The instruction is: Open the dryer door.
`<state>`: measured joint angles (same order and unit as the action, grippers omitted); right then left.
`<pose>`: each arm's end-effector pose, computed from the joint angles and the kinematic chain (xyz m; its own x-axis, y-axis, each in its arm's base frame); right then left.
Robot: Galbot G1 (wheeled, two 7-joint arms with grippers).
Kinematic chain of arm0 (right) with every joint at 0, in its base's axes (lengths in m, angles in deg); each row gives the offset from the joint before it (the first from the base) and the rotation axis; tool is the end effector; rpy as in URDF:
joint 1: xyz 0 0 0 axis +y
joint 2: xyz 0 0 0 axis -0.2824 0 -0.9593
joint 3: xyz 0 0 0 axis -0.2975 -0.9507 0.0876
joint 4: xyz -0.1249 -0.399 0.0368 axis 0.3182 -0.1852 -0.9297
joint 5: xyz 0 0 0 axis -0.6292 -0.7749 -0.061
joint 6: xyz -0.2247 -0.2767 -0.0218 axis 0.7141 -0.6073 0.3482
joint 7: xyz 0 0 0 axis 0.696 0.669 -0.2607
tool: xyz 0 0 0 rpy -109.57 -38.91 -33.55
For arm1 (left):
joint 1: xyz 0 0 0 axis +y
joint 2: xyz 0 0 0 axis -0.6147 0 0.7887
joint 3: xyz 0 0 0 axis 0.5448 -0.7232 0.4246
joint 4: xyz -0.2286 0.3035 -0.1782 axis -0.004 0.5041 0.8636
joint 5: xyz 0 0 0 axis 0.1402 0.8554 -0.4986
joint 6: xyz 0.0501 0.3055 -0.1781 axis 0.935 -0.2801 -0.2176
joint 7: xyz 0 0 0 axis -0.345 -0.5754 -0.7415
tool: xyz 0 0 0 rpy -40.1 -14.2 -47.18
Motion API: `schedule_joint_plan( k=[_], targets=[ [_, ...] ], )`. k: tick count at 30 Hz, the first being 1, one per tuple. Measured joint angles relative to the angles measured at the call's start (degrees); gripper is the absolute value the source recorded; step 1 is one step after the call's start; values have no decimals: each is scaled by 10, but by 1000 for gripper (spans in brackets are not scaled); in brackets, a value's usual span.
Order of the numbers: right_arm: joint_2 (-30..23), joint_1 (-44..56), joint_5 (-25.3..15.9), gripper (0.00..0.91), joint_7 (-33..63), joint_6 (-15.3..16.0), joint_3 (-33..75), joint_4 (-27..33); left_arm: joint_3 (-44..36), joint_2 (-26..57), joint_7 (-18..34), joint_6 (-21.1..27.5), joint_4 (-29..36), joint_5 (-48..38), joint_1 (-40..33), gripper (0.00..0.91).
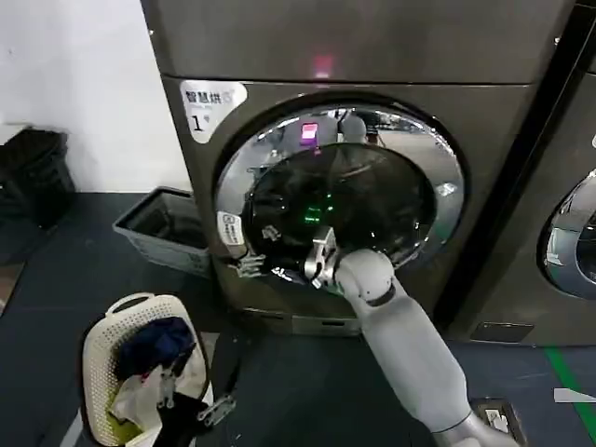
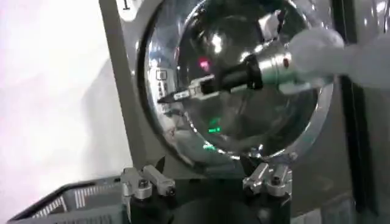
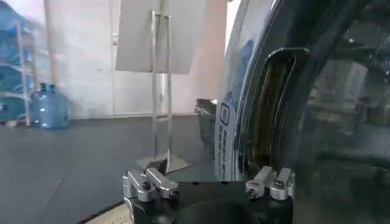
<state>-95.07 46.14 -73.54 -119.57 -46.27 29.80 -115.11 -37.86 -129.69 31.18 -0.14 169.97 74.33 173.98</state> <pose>0.4887 0.0469 -0.2306 -0.3226 -0.9394 0.1164 -0.9464 0.3180 -0.0567 0.0530 0.0391 -0.3333 -0.9491 0.3148 0.0078 0.3107 0.9321 0.1860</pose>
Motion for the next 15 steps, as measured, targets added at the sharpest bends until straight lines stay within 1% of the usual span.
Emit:
schedule_joint_plan(
  k=[6,10,13,15],
  targets=[
    [11,3,1,907,-62,-1,7,-8,57,17,-42,15,-19,-76,-23,907],
    [21,13,3,907,-102,-2,13,-20,98,32,-47,26,-28,-130,-41,907],
    [28,20,12,907,-124,-2,19,-31,129,47,-47,44,-32,-172,-56,907],
    [35,28,15,907,-138,-2,24,-40,145,58,-48,46,-37,-189,-66,907]
  ],
)
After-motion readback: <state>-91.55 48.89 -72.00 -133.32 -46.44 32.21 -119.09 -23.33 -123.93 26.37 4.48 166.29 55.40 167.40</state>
